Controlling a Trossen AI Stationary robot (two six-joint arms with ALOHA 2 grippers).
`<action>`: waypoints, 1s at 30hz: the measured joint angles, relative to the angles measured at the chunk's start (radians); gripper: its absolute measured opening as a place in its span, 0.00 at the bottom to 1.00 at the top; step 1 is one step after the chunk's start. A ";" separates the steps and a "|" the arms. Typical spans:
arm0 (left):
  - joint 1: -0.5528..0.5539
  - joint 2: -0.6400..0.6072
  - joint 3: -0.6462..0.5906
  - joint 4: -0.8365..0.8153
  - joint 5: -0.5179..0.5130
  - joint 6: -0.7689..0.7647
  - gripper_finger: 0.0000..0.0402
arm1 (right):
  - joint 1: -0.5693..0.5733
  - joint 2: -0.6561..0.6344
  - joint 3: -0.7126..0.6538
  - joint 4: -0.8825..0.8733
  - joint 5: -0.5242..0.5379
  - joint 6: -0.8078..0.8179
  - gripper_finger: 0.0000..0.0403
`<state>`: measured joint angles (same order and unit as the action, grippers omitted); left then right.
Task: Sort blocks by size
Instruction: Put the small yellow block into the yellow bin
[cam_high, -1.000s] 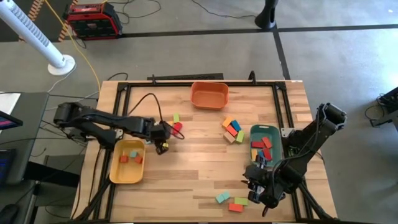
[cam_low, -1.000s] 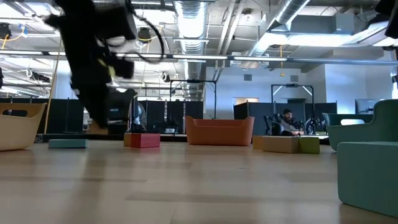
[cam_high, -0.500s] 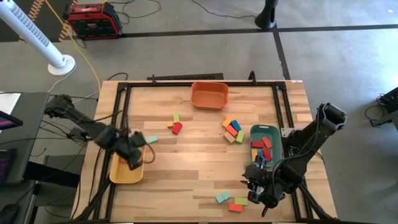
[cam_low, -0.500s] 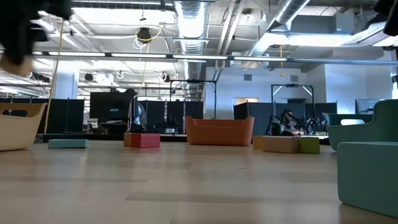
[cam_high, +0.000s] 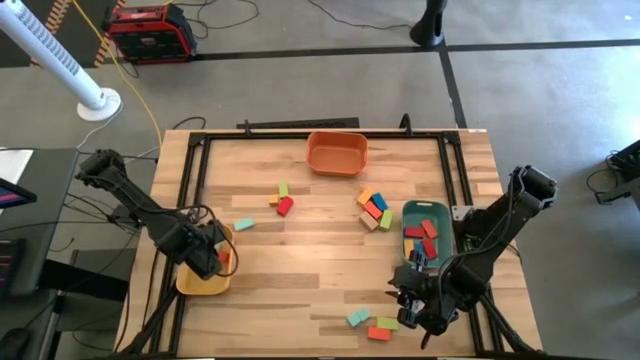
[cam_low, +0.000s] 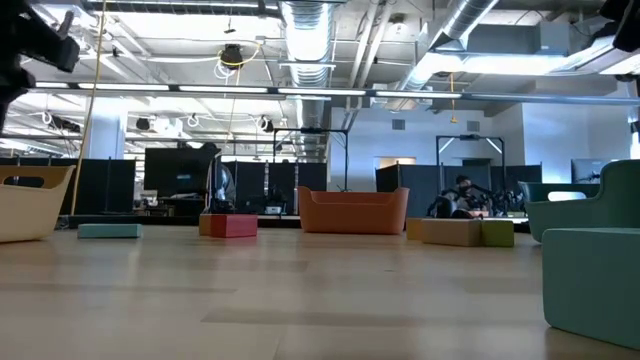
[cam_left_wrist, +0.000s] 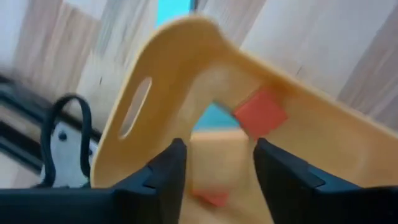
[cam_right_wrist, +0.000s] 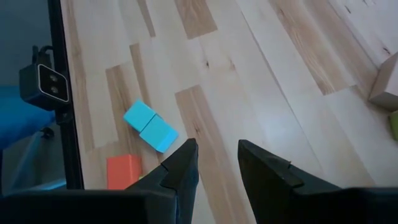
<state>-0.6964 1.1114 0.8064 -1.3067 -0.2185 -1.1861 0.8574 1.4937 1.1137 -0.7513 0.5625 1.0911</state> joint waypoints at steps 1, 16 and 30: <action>0.000 -0.001 0.008 0.001 -0.010 0.010 0.48 | 0.000 0.000 0.000 0.001 0.000 0.000 0.39; 0.175 -0.001 0.121 0.087 -0.356 0.455 0.69 | -0.012 0.000 0.000 0.015 0.008 -0.016 0.39; 0.732 0.056 0.121 0.533 -0.090 1.230 0.69 | -0.018 0.000 0.000 0.060 0.033 -0.030 0.39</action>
<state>0.0358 1.1669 0.9276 -0.7733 -0.3090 0.0442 0.8398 1.4937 1.1133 -0.6914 0.5951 1.0615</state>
